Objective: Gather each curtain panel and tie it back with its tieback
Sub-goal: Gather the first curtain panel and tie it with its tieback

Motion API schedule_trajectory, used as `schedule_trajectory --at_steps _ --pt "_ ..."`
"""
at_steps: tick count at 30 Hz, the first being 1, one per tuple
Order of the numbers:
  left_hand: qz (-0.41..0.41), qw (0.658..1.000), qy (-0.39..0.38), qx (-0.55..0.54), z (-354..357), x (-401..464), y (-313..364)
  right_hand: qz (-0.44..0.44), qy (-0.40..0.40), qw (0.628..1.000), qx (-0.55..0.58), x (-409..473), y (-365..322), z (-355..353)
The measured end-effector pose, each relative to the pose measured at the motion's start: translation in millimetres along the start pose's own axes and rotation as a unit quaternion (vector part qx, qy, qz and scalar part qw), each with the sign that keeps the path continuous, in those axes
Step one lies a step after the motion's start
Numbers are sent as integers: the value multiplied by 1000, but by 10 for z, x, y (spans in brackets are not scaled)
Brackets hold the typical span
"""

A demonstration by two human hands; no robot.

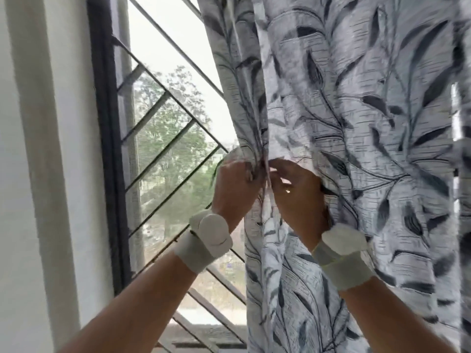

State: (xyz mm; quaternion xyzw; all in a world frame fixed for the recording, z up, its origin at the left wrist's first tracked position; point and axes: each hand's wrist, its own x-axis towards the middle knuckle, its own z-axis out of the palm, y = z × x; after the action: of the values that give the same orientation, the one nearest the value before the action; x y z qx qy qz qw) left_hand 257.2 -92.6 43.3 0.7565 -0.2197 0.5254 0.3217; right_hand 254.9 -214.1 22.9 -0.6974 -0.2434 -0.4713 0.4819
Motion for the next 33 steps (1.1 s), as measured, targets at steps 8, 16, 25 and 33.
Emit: schedule_trajectory --at_steps 8,16,25,33 --pt "-60 997 -14 -42 -267 -250 -339 38 7 999 -31 4 -74 303" --pt "-76 996 -11 -41 -642 -416 -516 38 62 997 28 92 0 593" --pt "-92 990 -32 -105 -826 -520 -656 70 -61 992 82 -87 -145 913" --pt "-159 973 -64 -155 -962 -536 -632 103 18 964 245 -70 -240 1113"
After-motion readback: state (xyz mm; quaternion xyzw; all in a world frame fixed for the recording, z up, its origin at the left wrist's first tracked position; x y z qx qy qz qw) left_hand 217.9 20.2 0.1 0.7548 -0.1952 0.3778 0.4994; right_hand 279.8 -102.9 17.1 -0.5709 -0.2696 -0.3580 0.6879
